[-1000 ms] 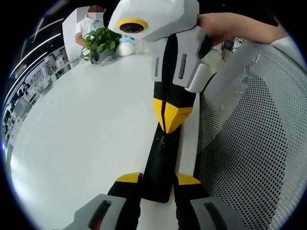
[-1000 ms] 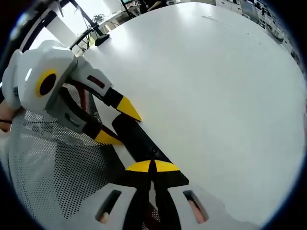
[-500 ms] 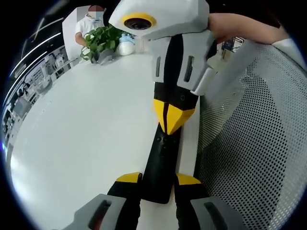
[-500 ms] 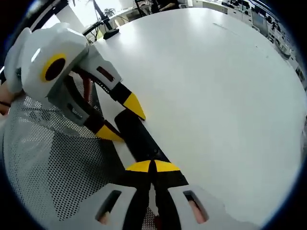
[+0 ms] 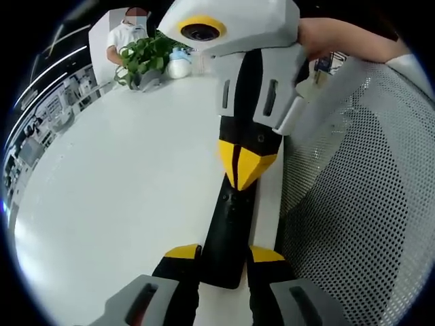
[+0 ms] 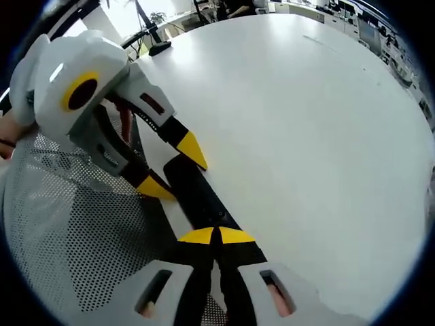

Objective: Press the specified remote control buttons in sequence, fully releasing each button before pressing the next.

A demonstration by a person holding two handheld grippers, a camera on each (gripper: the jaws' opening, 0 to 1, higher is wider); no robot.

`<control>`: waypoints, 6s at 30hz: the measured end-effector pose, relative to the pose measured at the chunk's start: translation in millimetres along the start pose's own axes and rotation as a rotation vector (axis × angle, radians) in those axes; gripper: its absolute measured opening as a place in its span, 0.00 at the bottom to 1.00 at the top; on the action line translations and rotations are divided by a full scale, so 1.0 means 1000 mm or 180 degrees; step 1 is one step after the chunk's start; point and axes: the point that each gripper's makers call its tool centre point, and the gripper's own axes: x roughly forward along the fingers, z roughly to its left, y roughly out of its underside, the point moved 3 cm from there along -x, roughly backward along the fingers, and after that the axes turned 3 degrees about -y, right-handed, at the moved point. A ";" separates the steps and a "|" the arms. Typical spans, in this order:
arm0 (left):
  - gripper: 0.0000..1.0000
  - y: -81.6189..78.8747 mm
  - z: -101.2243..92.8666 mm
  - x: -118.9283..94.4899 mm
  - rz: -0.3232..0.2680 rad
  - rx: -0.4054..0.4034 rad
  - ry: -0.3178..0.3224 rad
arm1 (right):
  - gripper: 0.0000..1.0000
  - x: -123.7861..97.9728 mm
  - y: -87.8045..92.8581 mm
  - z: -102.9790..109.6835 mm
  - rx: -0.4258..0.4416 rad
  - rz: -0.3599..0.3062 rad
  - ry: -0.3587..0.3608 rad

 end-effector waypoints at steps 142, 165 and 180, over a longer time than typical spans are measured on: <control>0.26 -0.001 0.000 0.001 -0.0019 0.0046 0.0026 | 0.00 -0.004 0.008 -0.005 -0.0357 0.0267 0.0137; 0.27 -0.001 -0.001 0.001 0.0029 0.0047 0.0028 | 0.00 -0.002 0.006 -0.003 -0.0496 0.0370 0.0176; 0.26 -0.002 -0.001 0.001 0.0008 0.0066 0.0029 | 0.00 -0.003 0.006 -0.005 -0.0139 0.0226 0.0104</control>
